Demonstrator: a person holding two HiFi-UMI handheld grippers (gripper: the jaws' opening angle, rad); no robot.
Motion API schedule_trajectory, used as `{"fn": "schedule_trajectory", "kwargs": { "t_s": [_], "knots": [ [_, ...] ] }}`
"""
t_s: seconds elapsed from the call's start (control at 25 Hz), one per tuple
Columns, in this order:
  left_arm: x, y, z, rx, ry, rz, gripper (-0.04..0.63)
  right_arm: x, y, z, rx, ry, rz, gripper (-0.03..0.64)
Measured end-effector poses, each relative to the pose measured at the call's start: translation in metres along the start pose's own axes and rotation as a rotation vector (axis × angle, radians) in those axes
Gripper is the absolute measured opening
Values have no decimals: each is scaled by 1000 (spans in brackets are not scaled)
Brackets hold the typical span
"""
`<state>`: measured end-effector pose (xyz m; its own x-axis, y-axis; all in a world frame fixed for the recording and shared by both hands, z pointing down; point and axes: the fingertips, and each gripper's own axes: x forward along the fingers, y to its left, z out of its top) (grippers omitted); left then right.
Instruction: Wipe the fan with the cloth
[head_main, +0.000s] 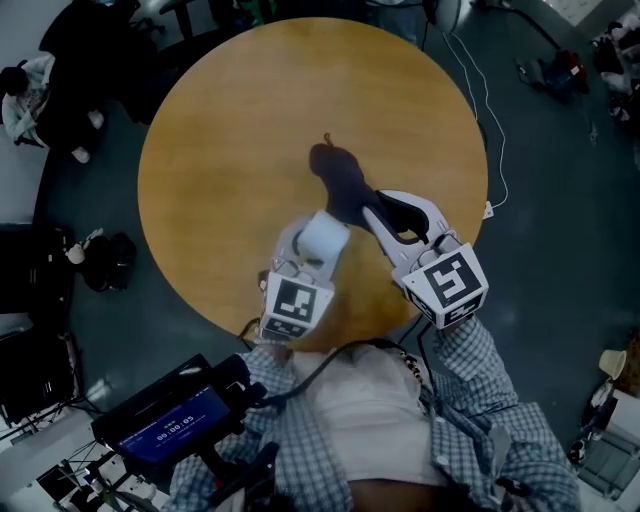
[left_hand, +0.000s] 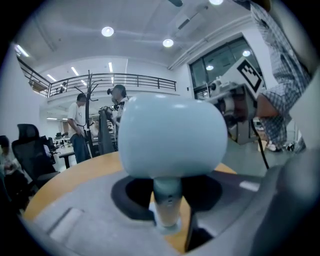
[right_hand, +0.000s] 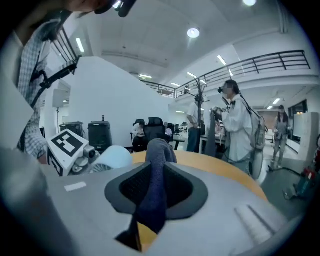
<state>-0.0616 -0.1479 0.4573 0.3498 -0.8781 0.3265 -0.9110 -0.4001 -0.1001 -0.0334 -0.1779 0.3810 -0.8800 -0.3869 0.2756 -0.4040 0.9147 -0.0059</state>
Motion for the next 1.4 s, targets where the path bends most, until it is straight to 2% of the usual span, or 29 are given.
{"fn": "schedule_trajectory", "kwargs": {
  "t_s": [0.12, 0.2, 0.28, 0.44, 0.56, 0.68, 0.8, 0.88, 0.96, 1.04, 1.16, 1.32, 1.4],
  "knots": [
    [-11, -8, 17, 42, -1, -8, 130, -16, 43, 55, -120, -63, 98, 80],
    [-26, -13, 32, 59, -4, -5, 130, -33, 78, 82, -234, -60, 156, 78],
    [-37, -13, 41, 71, -15, 5, 130, -47, 110, 91, -325, -32, 225, 78],
    [-36, -6, 38, 109, 14, 16, 130, -65, 153, 85, -407, 34, 443, 77],
    [-34, -6, 39, 167, 42, 11, 130, -68, 162, 88, -493, 80, 546, 77],
    [-33, -11, 37, 207, 34, -14, 130, -52, 156, 94, -618, 115, 584, 77],
    [-31, -18, 37, 227, 3, -42, 130, -27, 143, 101, -675, 146, 621, 77],
    [-30, -23, 39, 248, -6, -62, 131, -12, 135, 100, -648, 163, 662, 77],
    [-30, -27, 40, 257, -15, -78, 130, 3, 128, 96, -564, 177, 700, 77],
    [-32, -30, 44, 253, -33, -89, 130, 16, 114, 92, -471, 184, 692, 77],
    [-36, -30, 56, 206, -89, -93, 130, 28, 84, 80, -350, 176, 603, 77],
    [-44, -26, 69, 158, -159, -95, 130, 22, 55, 70, -115, 67, 469, 77],
    [-48, -22, 76, 106, -199, -92, 130, 20, 42, 55, -19, 46, 394, 77]
  ]
}}
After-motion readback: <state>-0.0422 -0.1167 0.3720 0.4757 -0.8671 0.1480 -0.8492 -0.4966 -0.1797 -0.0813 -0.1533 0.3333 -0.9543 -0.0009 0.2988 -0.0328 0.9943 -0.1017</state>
